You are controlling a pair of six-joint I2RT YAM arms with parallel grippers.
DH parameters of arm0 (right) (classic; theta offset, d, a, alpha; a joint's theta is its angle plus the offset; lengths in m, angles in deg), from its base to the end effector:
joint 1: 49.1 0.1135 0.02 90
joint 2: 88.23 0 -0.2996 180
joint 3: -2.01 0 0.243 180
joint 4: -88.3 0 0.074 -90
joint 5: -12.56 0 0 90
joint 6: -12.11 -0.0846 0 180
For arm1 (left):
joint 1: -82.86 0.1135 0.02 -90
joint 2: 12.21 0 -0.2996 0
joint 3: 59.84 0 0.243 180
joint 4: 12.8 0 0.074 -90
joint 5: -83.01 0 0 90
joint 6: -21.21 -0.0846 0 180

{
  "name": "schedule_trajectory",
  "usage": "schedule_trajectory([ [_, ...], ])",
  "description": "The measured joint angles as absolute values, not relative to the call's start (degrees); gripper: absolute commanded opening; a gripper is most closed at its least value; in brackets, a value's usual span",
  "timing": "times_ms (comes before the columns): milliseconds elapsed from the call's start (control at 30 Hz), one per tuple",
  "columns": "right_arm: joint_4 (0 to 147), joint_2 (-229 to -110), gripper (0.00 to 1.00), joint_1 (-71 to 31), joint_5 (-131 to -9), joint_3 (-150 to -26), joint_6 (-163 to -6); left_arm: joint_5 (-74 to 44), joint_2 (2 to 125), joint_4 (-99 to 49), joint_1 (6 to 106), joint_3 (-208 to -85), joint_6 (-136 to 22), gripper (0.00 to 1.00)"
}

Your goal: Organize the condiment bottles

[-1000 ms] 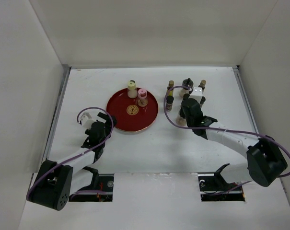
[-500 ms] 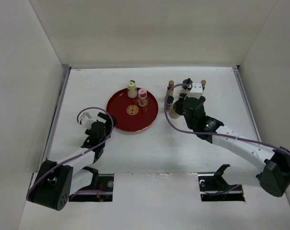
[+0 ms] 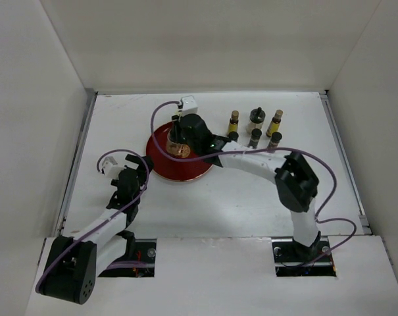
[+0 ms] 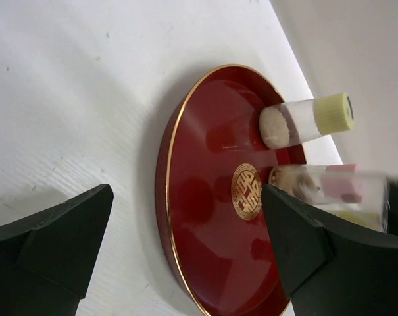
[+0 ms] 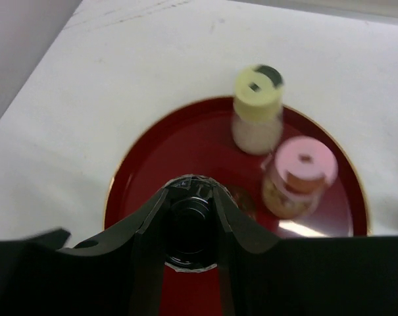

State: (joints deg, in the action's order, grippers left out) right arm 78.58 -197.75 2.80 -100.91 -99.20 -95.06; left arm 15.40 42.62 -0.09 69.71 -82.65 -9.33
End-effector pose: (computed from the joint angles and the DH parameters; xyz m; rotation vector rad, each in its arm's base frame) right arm 0.3379 0.3764 0.3138 -0.2876 1.8607 0.4478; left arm 0.1993 -0.0135 0.1792 -0.9887 1.6361 -0.4930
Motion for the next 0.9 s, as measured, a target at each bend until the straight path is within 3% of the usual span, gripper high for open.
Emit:
schedule_trajectory([
  [233, 78.43, -214.95, 0.24, 2.45, -98.90, -116.21, -91.95, 15.27, 43.95, -0.48, 69.71, -82.57, -8.45, 1.00],
  [467, 78.32, -222.09, 0.26, 1.95, -98.61, -125.11, -90.66, 15.20, 45.26, -0.33, 69.69, -82.57, -8.37, 1.00],
  [767, 79.24, -224.15, 0.65, 1.86, -98.90, -126.96, -89.81, 15.03, 46.77, -0.22, 69.71, -82.57, -8.37, 1.00],
  [900, 81.01, -223.76, 0.73, 1.86, -98.90, -125.21, -89.68, 14.98, 47.14, -0.20, 69.71, -82.57, -8.37, 1.00],
])
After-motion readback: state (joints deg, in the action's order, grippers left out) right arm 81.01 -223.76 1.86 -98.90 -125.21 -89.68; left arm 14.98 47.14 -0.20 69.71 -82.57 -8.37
